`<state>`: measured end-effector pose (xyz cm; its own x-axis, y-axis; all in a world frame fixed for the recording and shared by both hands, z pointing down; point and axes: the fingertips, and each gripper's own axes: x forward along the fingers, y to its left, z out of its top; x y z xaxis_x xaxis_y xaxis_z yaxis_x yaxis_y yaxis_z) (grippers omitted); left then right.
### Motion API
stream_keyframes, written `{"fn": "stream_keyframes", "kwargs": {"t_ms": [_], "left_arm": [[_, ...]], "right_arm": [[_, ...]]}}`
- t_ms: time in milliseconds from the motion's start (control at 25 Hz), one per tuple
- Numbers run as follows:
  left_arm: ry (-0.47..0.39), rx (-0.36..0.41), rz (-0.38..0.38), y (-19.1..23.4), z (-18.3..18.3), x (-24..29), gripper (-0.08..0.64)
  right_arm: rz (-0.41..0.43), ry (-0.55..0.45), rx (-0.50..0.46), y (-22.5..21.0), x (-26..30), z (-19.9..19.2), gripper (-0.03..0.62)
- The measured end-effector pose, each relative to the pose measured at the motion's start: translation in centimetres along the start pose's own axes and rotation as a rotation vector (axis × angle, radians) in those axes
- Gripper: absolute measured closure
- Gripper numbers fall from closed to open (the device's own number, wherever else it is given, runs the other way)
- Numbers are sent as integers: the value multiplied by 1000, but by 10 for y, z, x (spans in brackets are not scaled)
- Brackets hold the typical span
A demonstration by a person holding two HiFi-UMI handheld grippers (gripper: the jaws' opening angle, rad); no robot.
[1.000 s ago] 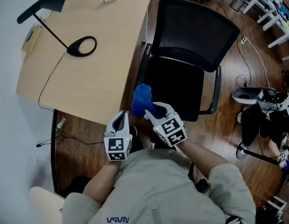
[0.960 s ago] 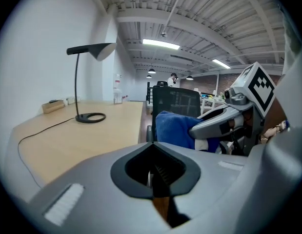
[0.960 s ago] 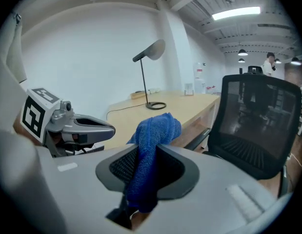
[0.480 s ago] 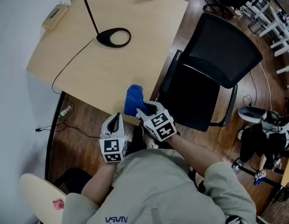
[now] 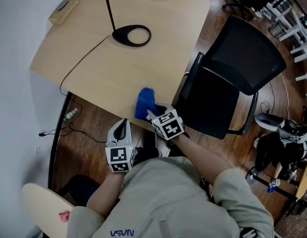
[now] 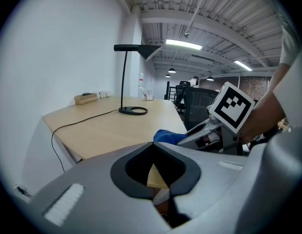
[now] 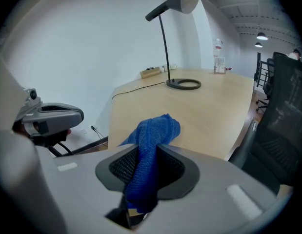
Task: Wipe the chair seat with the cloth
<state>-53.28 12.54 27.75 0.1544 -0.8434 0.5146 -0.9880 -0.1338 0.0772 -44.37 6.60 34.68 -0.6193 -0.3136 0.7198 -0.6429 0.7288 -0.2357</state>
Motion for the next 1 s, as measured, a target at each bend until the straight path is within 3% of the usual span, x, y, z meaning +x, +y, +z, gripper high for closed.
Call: {"fn": "stream_keyframes", "kwargs": {"t_ms": [320,480,720,1000], "left_arm": [[7,-16,-38,4,-2,8,555],[-9,-19,-89,-8,5,14,555],[-46,20,-193,-38,28,25,555],[-110,89,-307,-103,71,20,555]], "right_arm": [[12,32,29,-1,12,-4,460],[3,-4,50,-3,-8,1,420],[-96,-177,152,-30,-79,12,434],[-318,-428,253,-77,-201,7,562]]}}
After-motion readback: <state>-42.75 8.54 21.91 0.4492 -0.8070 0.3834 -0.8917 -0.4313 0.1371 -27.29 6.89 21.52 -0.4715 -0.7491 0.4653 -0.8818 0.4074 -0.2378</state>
